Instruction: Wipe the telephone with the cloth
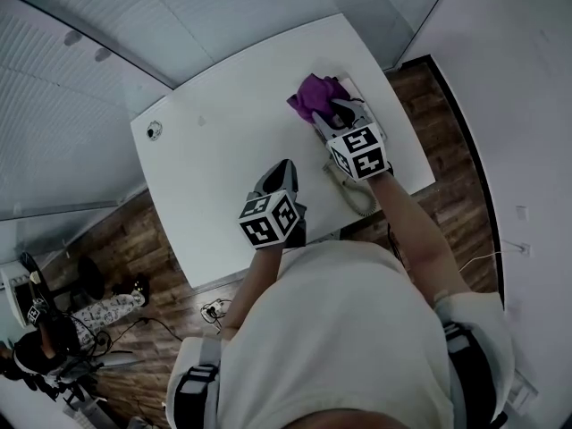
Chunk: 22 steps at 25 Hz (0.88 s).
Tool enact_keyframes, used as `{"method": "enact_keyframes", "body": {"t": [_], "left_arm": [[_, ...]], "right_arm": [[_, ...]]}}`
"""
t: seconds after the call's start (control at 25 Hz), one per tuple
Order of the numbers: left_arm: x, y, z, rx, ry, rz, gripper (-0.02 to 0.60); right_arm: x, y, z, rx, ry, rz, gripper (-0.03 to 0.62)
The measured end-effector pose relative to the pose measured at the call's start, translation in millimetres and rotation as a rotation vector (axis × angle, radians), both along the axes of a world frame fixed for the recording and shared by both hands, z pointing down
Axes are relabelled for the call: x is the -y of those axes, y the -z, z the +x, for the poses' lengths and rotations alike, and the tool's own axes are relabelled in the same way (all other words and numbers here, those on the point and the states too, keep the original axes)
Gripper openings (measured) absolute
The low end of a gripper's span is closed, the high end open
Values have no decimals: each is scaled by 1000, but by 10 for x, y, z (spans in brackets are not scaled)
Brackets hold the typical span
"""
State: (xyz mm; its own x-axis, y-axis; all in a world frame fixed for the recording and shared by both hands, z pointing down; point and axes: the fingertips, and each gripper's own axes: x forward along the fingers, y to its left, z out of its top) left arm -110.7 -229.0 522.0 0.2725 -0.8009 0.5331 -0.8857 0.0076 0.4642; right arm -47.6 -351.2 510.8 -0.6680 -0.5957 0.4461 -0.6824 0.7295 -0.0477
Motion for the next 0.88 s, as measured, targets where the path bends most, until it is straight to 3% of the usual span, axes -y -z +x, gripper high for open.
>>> {"method": "enact_keyframes", "body": {"t": [0.88], "left_arm": [[-300, 30, 94, -10, -26, 2, 20]], "right_arm": [[-537, -151, 312, -5, -45, -28, 135]]}}
